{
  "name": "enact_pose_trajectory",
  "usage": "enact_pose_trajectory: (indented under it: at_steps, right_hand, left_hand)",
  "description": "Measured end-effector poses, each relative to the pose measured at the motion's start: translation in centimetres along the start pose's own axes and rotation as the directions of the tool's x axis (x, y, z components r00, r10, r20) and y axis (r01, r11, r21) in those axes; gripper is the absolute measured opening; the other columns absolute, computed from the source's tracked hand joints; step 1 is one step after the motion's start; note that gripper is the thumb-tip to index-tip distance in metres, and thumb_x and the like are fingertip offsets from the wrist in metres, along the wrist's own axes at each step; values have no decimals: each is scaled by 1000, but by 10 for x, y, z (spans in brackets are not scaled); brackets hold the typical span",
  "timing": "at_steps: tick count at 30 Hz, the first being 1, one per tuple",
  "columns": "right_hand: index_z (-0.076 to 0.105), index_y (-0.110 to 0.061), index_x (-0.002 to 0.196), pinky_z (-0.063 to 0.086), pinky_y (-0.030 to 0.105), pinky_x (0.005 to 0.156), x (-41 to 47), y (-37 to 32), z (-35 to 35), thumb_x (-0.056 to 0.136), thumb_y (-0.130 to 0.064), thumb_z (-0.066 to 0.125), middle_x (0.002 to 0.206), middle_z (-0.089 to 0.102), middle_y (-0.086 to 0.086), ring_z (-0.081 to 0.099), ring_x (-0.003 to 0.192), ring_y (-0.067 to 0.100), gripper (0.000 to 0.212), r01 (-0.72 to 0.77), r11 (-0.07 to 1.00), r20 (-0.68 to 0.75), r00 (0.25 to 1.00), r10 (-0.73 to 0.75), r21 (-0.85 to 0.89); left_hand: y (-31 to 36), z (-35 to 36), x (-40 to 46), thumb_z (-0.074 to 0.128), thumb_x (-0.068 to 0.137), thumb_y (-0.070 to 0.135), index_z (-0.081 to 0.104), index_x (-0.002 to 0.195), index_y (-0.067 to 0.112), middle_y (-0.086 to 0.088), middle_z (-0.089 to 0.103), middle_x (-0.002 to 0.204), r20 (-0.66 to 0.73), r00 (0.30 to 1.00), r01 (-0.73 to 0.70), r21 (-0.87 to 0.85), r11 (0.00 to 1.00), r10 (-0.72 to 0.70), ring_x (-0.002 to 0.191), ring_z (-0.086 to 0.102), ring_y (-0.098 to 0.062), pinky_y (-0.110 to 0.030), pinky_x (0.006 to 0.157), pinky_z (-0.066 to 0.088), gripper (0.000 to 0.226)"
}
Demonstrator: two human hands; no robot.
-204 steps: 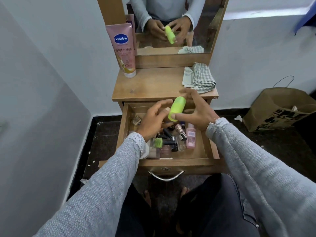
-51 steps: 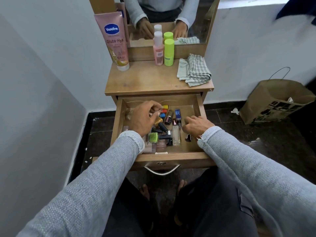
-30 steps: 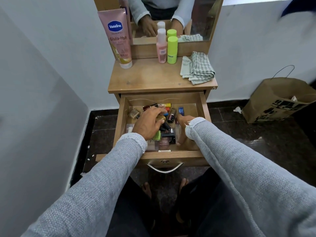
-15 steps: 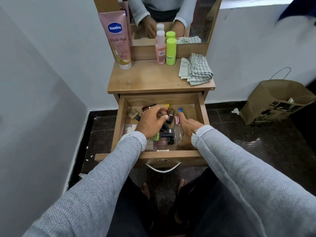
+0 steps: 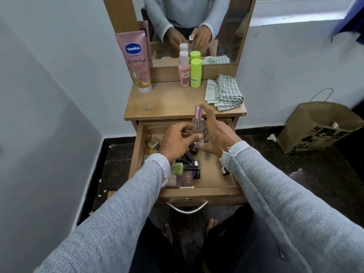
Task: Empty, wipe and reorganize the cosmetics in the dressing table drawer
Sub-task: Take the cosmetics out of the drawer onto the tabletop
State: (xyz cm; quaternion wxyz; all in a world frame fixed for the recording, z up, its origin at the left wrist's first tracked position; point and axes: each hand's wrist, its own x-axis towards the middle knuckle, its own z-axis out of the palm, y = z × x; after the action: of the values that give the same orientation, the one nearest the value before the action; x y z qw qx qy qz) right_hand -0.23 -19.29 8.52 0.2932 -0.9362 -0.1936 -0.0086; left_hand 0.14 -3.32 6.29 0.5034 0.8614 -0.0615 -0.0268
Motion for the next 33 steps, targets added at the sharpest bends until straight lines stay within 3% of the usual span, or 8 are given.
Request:
enact_pose_trajectory:
  at_steps: [3,6,11,15,18,21,26,33]
  right_hand:
    - [-16,-31,149,54,29,62,4,5,3,71,-10,82,80,56,2,60,63,16,127,-10,993,-143,989,26,115]
    - [-3,-28,151,53,27,64,5,9,7,72,-13,83,80,55,2,59,64,14,117,-47,990,-212,975,74,131]
    - [15,-24,147,43,8,65,-4,16,22,76,-12,78,79,55,-5,56,65,6,97,-113,990,-116,986,122,81]
    - [16,-26,148,49,20,68,-7,22,32,77,-13,77,86,53,-6,55,71,6,95,-155,985,-59,985,160,78]
    - [24,-28,145,45,15,68,-4,24,35,79,-13,75,91,53,-8,52,73,2,85,-183,980,-28,982,186,82]
    - [37,-27,135,44,16,72,-2,28,39,82,-12,72,95,51,-9,50,73,0,65,-194,976,8,981,194,97]
    - [43,-28,123,40,15,73,-2,37,47,84,-10,68,94,47,-12,48,77,0,50,-210,972,40,978,207,106]
    - [42,-27,126,44,18,75,-1,40,50,84,-10,68,99,50,-10,52,82,4,51,-229,967,63,973,223,110]
  left_hand:
    - [11,-15,15,75,82,23,69,105,16,3,70,95,-66,997,-39,-9,999,39,88,65,-12,-19,78,52,24]
    - [19,-36,43,75,83,22,68,102,17,5,67,93,-177,982,-64,36,997,70,89,63,-14,-26,81,51,21]
    - [15,-61,107,76,82,14,68,96,10,3,62,86,-239,967,-68,94,993,89,81,57,-10,-7,68,43,17]
    - [7,-62,144,73,83,9,69,106,6,-3,68,95,-244,963,-78,157,985,115,86,60,-16,-19,76,48,23]
    - [1,-58,164,72,83,8,70,107,7,-4,71,99,-269,956,-71,166,984,114,88,63,-16,-18,78,51,24]
    - [-5,-54,177,73,83,8,71,106,9,-2,72,99,-294,951,-40,180,983,93,90,66,-18,-29,85,55,23]
    - [-9,-53,181,72,83,8,69,113,10,3,70,101,-304,945,-82,148,986,124,88,63,-9,-3,67,45,30]
    - [-12,-54,185,71,83,3,65,117,9,2,69,109,-298,946,-86,134,987,123,96,63,-8,-11,79,50,35]
